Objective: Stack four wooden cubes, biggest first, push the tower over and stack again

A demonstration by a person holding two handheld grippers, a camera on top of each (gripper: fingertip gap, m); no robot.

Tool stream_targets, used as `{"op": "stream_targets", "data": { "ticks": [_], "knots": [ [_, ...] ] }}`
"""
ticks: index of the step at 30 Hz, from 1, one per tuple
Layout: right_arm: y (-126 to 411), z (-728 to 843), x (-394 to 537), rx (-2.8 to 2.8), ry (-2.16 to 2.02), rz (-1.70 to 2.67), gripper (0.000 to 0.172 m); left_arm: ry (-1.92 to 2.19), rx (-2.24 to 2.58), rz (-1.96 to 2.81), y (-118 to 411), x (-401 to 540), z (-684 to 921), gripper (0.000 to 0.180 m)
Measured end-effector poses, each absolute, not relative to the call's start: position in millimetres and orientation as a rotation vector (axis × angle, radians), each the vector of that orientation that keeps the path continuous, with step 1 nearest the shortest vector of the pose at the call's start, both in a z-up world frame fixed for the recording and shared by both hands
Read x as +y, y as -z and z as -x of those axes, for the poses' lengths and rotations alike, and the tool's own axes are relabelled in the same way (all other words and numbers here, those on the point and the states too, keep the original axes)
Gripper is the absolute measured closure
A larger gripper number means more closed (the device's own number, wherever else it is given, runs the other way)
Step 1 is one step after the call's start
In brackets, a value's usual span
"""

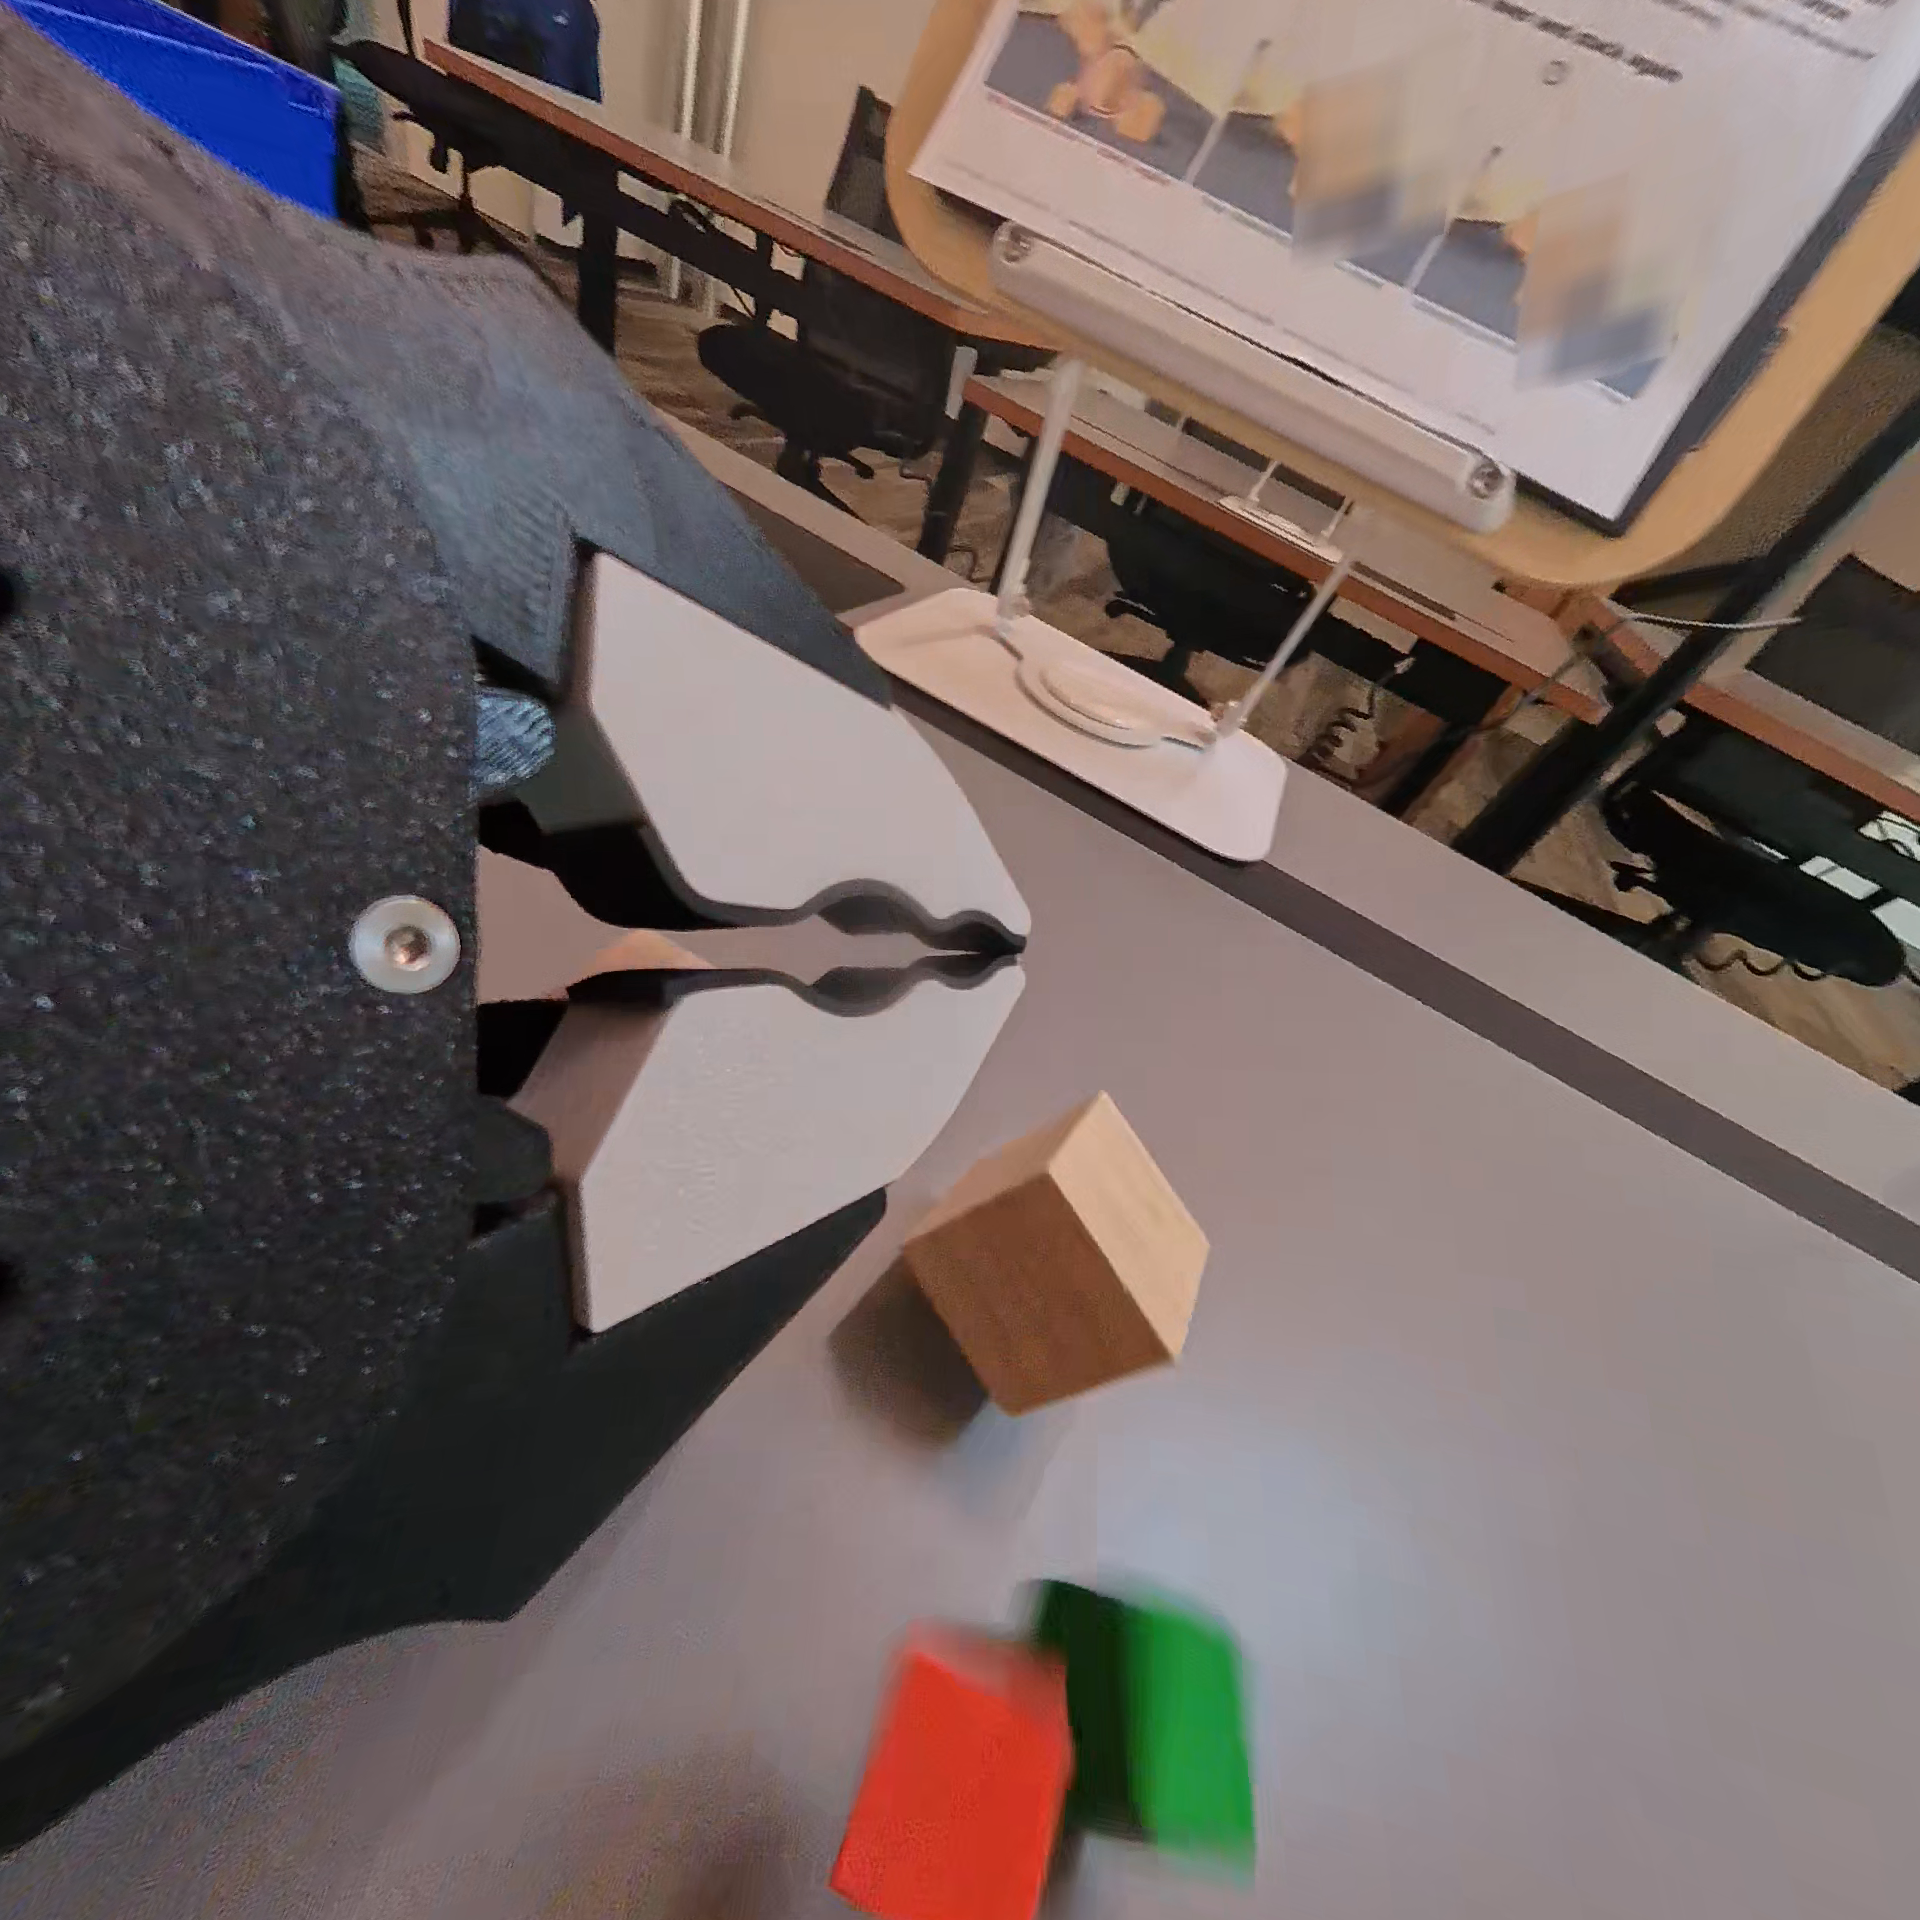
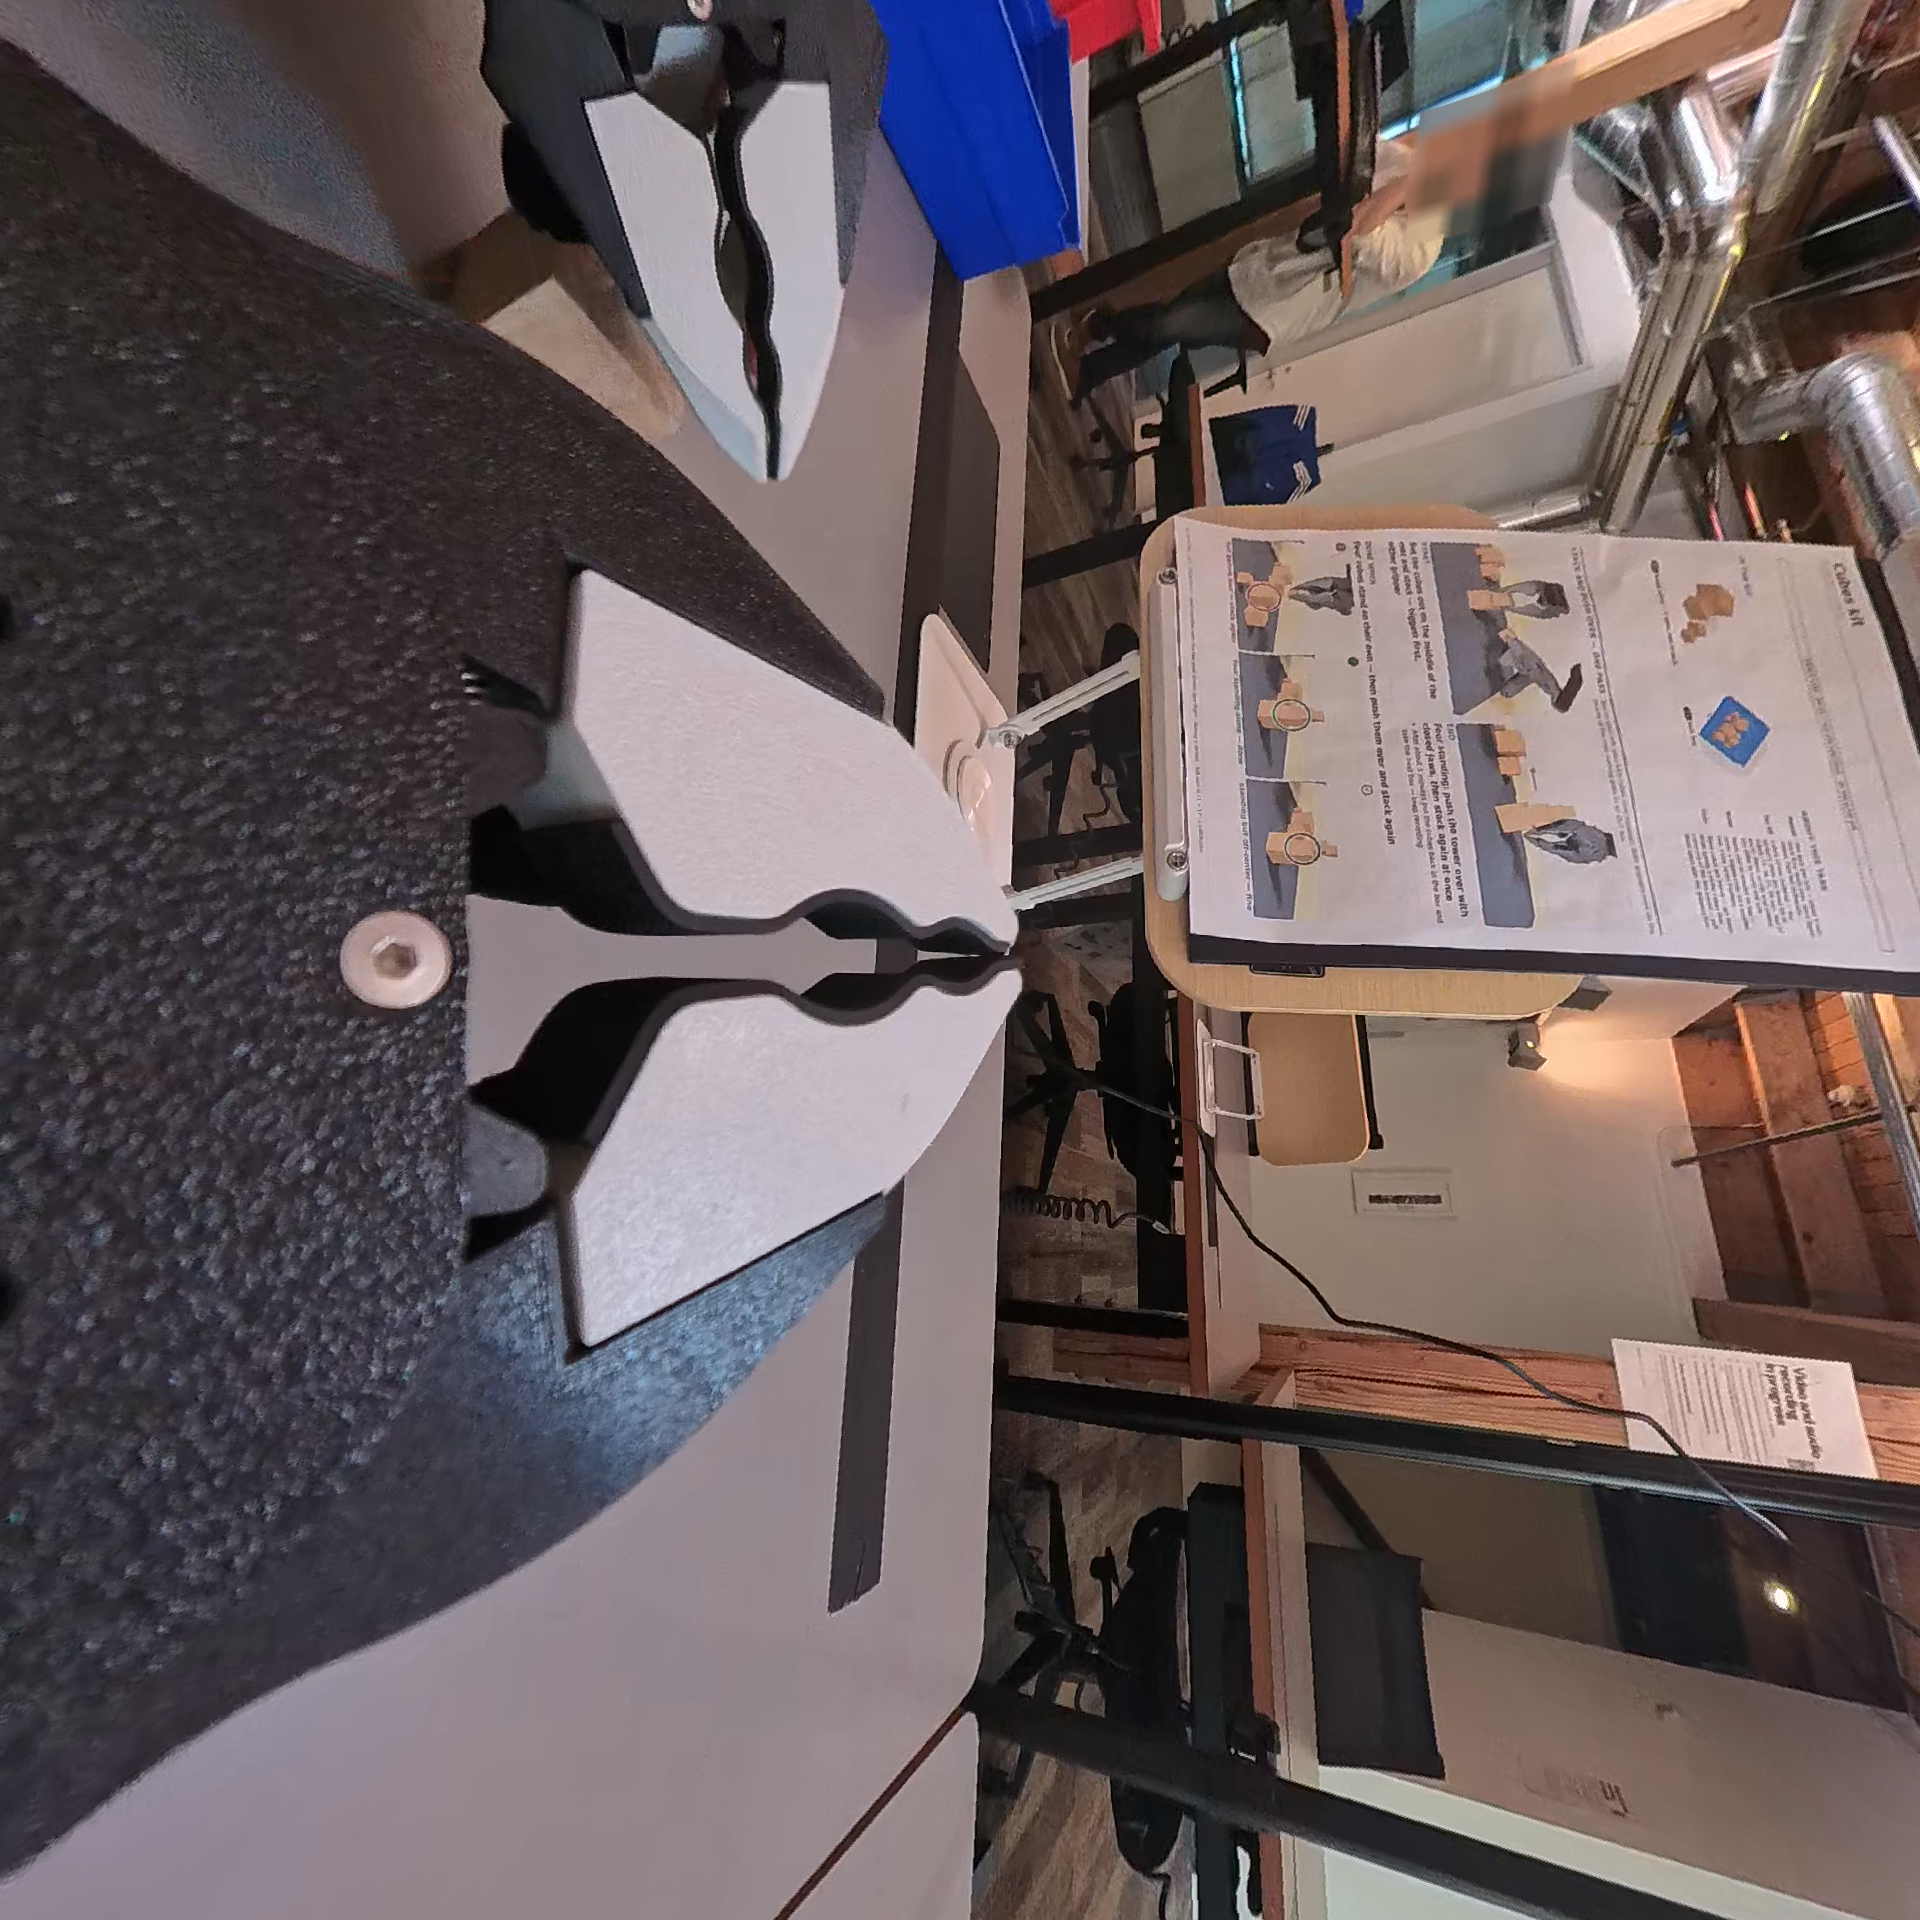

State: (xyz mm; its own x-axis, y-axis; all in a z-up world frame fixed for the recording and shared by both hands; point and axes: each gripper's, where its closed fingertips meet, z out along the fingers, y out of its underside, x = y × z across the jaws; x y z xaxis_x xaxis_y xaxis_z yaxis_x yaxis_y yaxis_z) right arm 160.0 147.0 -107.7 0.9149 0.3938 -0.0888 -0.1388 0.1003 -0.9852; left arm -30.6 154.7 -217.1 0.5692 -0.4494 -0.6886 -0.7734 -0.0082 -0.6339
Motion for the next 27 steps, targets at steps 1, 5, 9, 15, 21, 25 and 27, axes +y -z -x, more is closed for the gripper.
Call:
{"op": "stream_targets", "data": {
  "ticks": [1,5,9,15,21,25,27],
  "knots": [
    [108,-160,147,-0.216,-0.400,1.421,0.172,-0.333,1.044,1.635,215,156,24,0.180],
    [110,-158,148,-0.222,-0.407,1.426,0.172,-0.279,1.010,1.613,202,159,16,0.180],
    [109,-155,147,-0.236,-0.412,1.421,0.172,-0.108,0.868,1.635,185,158,33,0.180],
    [109,-151,146,-0.258,-0.423,1.411,0.172,0.236,0.531,1.586,142,164,92,0.180],
    [114,-139,145,-0.317,-0.429,1.412,0.172,0.273,0.173,1.492,119,176,209,0.180],
    [120,-126,143,-0.383,-0.444,1.417,0.172,0.235,0.110,1.472,132,179,260,0.180],
    [125,-113,140,-0.445,-0.473,1.423,0.172,0.226,0.111,1.461,136,181,270,0.180]
  ]
}}
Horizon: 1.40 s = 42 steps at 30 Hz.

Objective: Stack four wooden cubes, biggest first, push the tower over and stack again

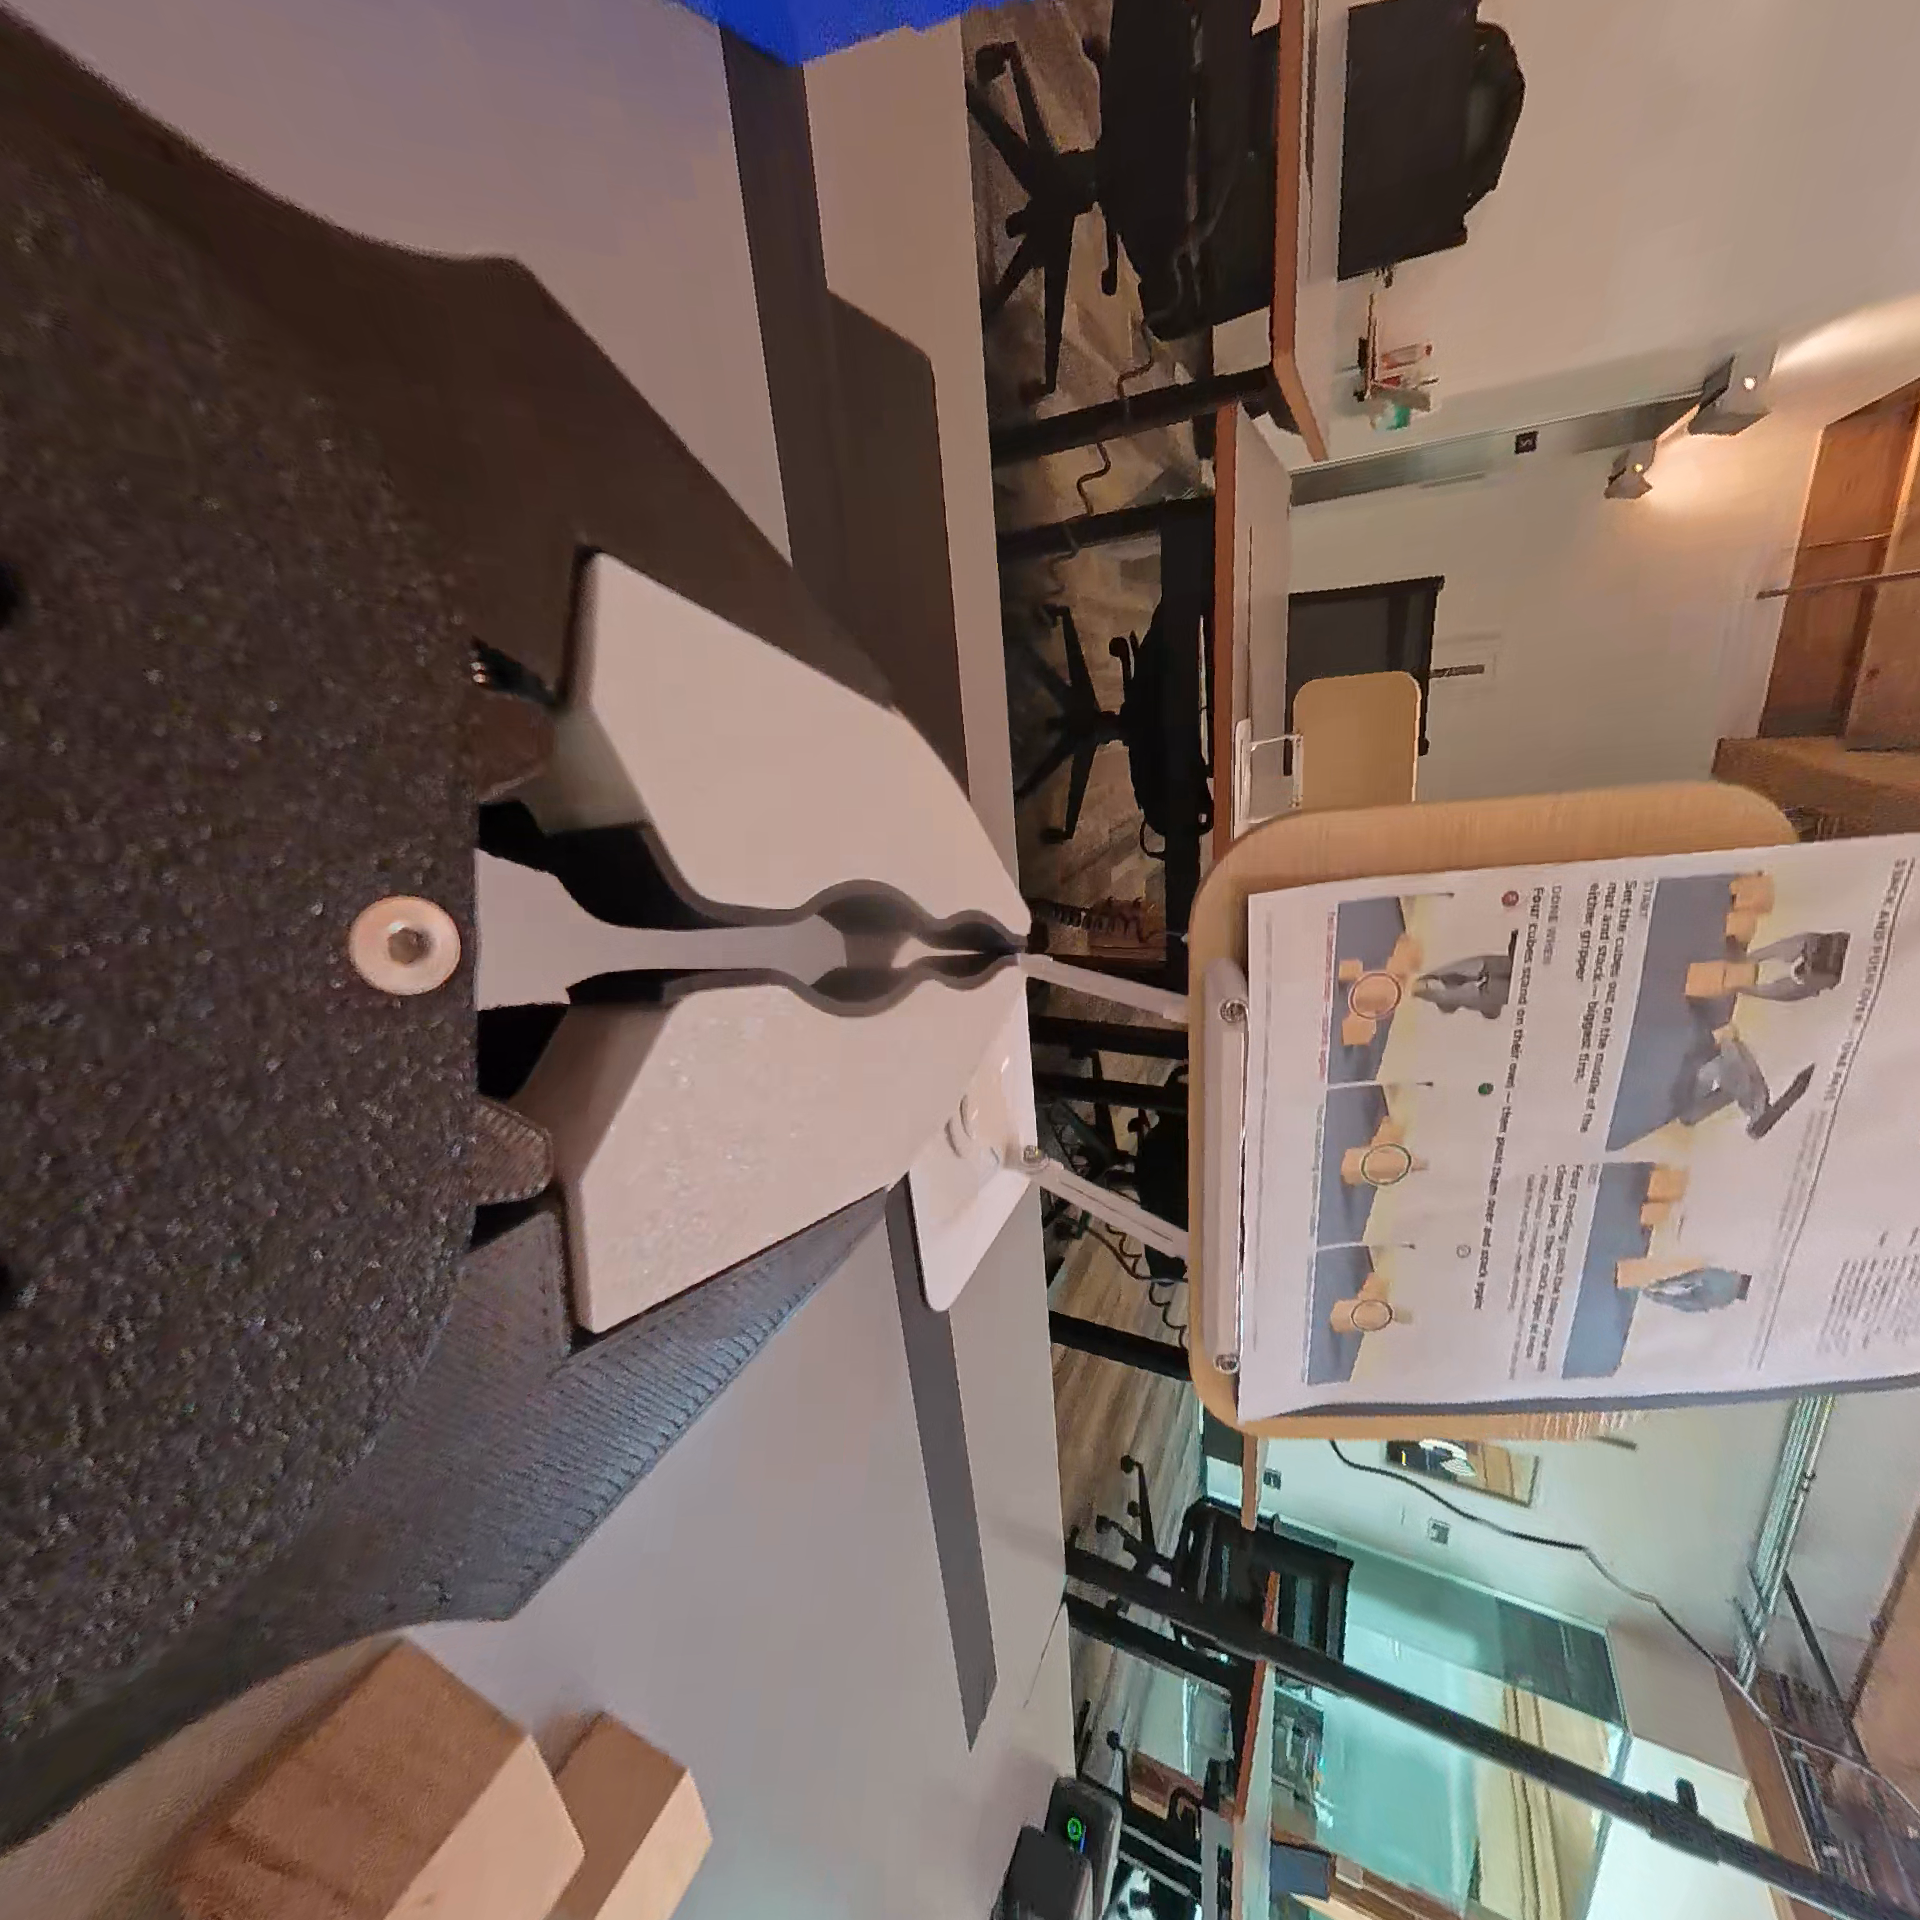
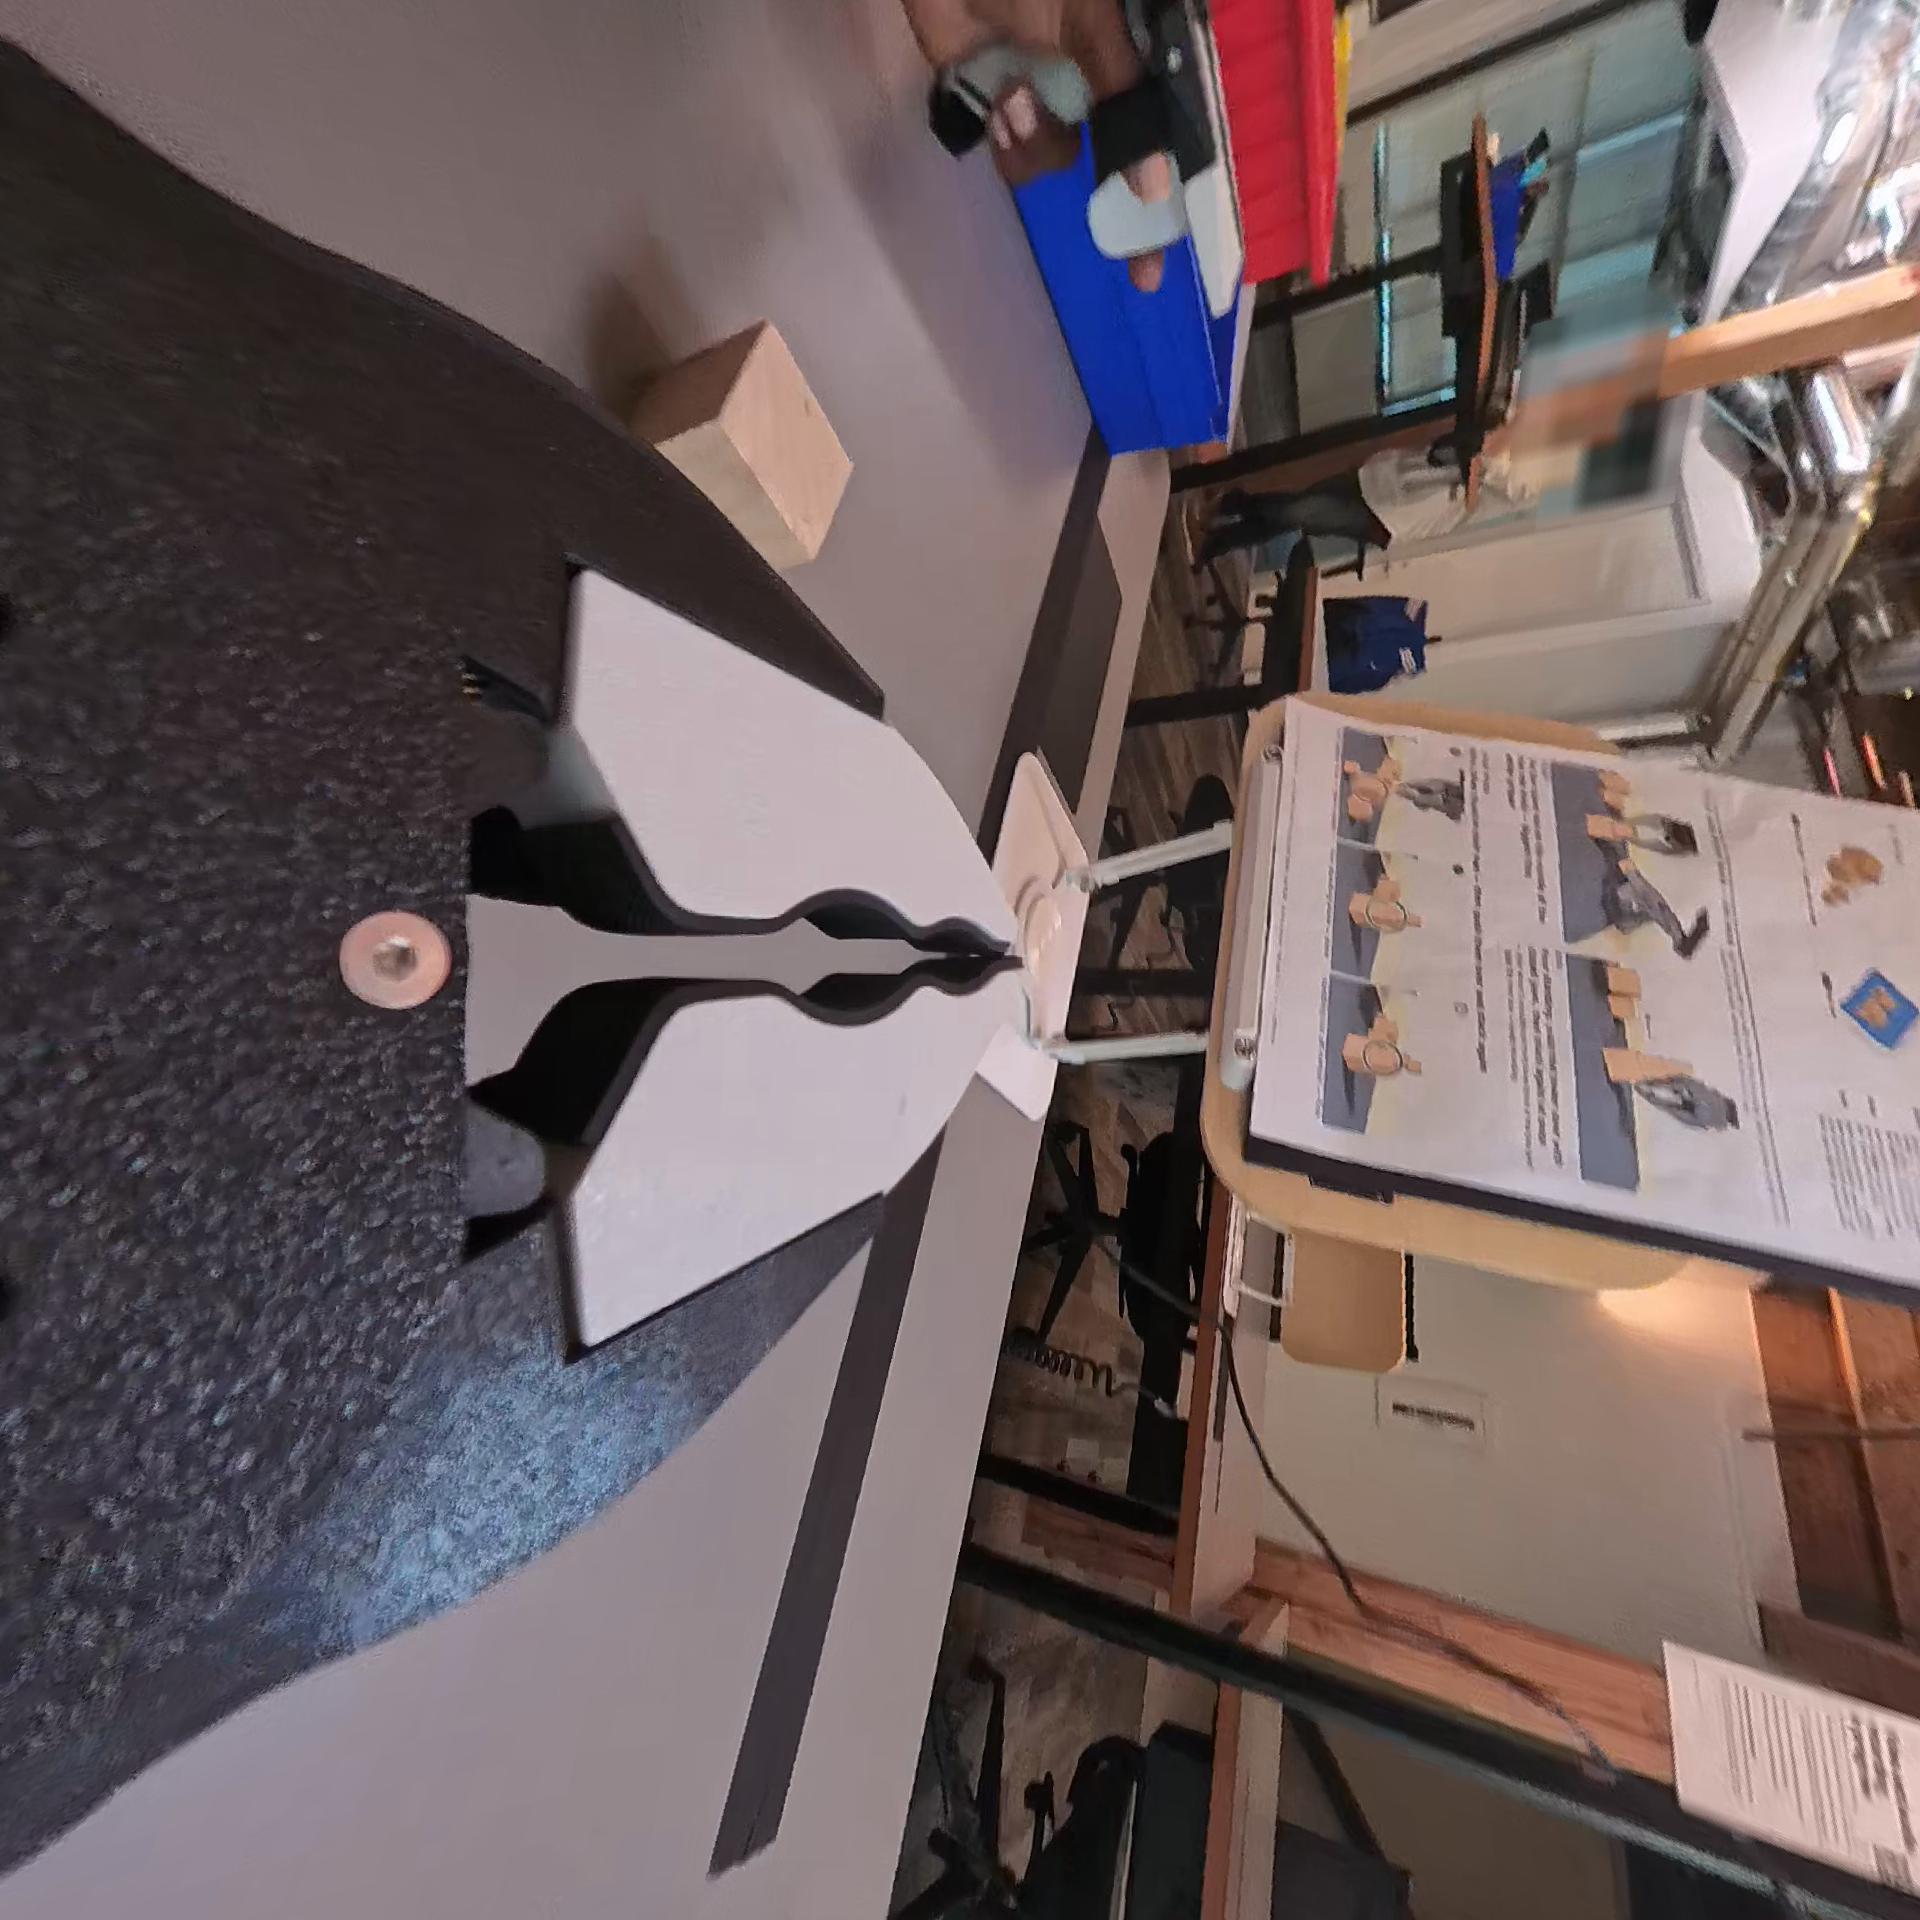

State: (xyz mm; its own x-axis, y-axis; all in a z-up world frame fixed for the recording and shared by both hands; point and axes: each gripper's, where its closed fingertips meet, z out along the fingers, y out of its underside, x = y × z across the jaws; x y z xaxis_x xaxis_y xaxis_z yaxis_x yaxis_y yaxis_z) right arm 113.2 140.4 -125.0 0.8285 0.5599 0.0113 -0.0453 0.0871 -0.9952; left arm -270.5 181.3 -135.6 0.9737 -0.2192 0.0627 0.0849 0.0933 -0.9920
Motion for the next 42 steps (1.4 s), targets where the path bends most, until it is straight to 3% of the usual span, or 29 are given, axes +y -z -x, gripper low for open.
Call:
{"op": "stream_targets", "data": {
  "ticks": [10,17,23,34,42],
  "knots": [
    [151,-54,120,-0.736,-0.552,1.416,0.146,0.251,0.181,1.485,148,186,254,0.180],
    [170,-32,115,-0.832,-0.638,1.498,0.109,0.378,0.318,1.470,143,178,232,0.180],
    [195,7,108,-1.123,-0.589,1.599,0.095,0.438,0.372,1.478,148,176,222,0.180],
    [233,73,100,-1.631,-0.556,1.681,0.083,0.597,0.506,1.460,157,165,201,0.180],
    [260,88,103,-1.820,-0.477,1.727,0.083,0.665,0.558,1.453,158,163,194,0.180]
  ]
}}
